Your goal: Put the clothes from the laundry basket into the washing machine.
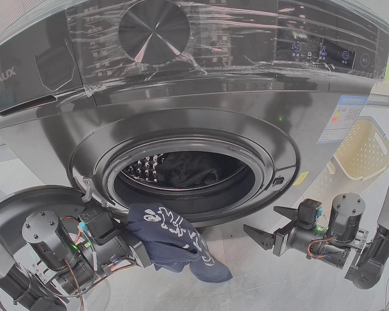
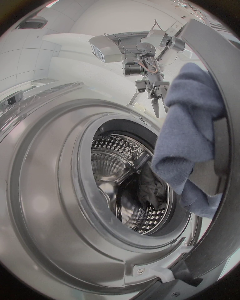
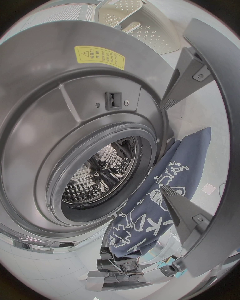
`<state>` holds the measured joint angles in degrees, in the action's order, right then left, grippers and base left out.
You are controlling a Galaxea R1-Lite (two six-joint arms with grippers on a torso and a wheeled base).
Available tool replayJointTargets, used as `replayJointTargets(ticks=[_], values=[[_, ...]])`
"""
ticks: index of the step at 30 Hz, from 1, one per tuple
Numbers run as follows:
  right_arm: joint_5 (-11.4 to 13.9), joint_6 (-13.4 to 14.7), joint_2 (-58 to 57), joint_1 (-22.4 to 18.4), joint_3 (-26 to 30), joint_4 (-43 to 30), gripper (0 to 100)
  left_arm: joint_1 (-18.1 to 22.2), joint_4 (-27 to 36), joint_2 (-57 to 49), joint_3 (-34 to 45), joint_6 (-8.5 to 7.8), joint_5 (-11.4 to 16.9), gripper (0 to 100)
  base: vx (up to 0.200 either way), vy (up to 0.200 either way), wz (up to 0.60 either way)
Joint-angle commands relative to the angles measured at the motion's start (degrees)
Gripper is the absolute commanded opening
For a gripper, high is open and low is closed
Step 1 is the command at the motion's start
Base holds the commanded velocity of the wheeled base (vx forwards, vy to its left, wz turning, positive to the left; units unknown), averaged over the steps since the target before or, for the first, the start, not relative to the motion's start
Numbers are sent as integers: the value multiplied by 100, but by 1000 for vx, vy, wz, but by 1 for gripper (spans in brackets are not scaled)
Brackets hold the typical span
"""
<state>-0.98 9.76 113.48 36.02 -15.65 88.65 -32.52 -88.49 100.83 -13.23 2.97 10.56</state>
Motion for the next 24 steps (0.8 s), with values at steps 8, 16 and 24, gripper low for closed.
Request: replayJointTargets(ticks=[8,16,24], values=[[1,8,-2,98,27,3,100,-70,-10,165,-75,-25,-168,0,0,-125,0],[-8,8,-169,344,54,-6,100,-158,-1,482,-470,10,-291,0,0,0,0],[-8,8,-239,502,89,3,100,-237,-10,1431,-1279,107,-941,0,0,0,0]])
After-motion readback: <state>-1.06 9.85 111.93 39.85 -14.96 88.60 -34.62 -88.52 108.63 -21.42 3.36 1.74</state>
